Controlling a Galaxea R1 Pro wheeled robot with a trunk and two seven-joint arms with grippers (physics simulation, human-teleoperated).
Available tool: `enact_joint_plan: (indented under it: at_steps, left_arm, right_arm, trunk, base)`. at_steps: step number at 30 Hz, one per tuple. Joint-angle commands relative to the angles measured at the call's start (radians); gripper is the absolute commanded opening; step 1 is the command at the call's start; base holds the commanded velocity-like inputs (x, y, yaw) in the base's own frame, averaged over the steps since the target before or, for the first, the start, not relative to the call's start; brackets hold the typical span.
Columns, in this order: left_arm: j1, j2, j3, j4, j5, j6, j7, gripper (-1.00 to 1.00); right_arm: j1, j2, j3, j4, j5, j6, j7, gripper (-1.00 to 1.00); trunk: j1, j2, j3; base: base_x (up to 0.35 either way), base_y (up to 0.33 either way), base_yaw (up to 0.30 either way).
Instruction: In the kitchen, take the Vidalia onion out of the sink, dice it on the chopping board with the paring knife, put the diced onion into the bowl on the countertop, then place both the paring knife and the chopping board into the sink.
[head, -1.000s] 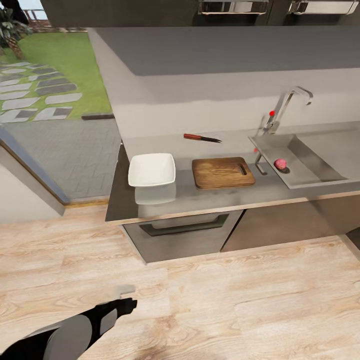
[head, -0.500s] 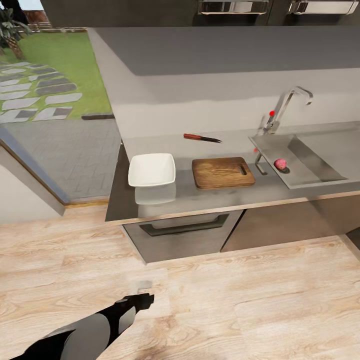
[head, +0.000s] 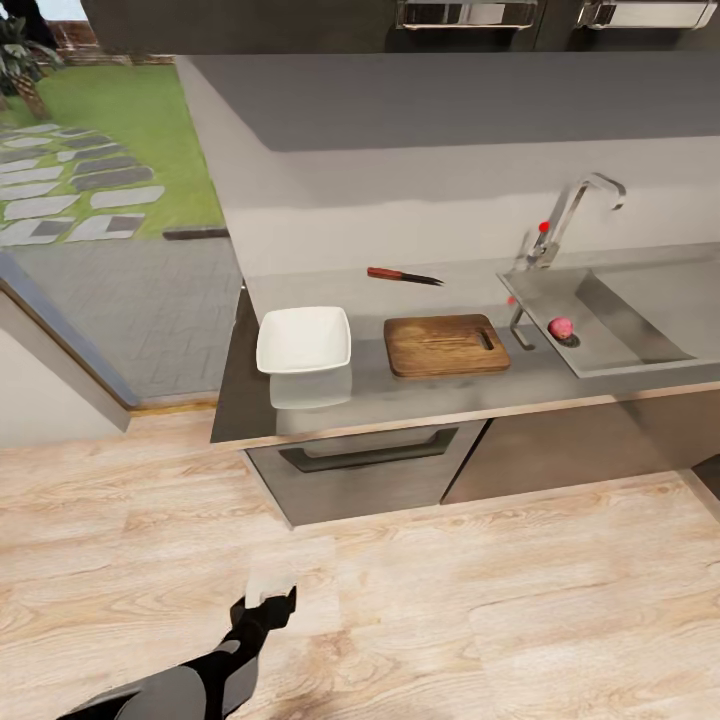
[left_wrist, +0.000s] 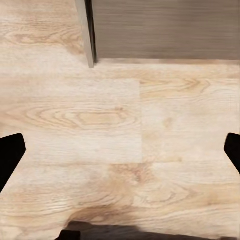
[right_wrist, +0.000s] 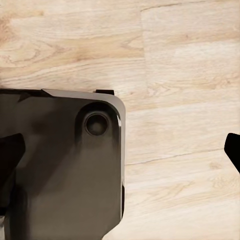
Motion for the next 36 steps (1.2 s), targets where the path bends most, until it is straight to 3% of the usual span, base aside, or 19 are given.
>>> enact_joint_plan:
  at_steps: [1,4,9,16,26,31,36]
  left_arm:
    - [0.01,0.001,0.008,0.004,-0.011,-0.028,0.005,1.0]
    - [0.048,0.003,0.008,0.004,-0.01,-0.085,0.005,1.0]
    - [0.13,0.03,0.008,0.005,-0.01,-0.171,0.004,1.0]
    - [0.183,0.046,0.008,0.006,-0.01,-0.258,0.003,1.0]
    - [0.206,0.064,0.008,0.005,-0.011,-0.272,0.002,1.0]
    - [0.212,0.081,0.008,0.006,-0.011,-0.36,0.0,1.0]
    - [0.22,0.085,0.008,0.006,-0.011,-0.38,-0.003,1.0]
  right_arm:
    - [0.0,0.0,0.002,0.0,0.001,-0.003,-0.004,1.0]
    - [0.0,0.0,0.002,0.0,0.001,-0.003,-0.004,1.0]
    - [-0.001,0.0,0.002,0.001,0.001,-0.003,-0.004,1.0]
    - [0.0,0.0,0.002,0.003,0.001,-0.003,-0.004,1.0]
    - [0.0,-0.002,0.002,0.002,0.001,-0.01,-0.003,1.0]
    - [0.0,-0.007,0.002,0.0,0.001,-0.017,-0.003,1.0]
    - [0.0,-0.008,0.001,-0.002,0.001,-0.043,-0.003,1.0]
  trunk:
    - [0.001,-0.002,-0.001]
    - [0.001,-0.002,-0.001]
    - [0.001,-0.002,-0.001]
    - [0.001,-0.002,-0.001]
    - [0.001,-0.002,-0.001]
    - [0.001,-0.002,-0.001]
    - [0.001,-0.002,-0.001]
  base:
    - [0.0,0.0,0.0]
    - [0.0,0.0,0.0]
    - [0.0,0.0,0.0]
    - [0.0,0.0,0.0]
    - [0.0,0.0,0.0]
    - [0.0,0.0,0.0]
    - [0.0,0.0,0.0]
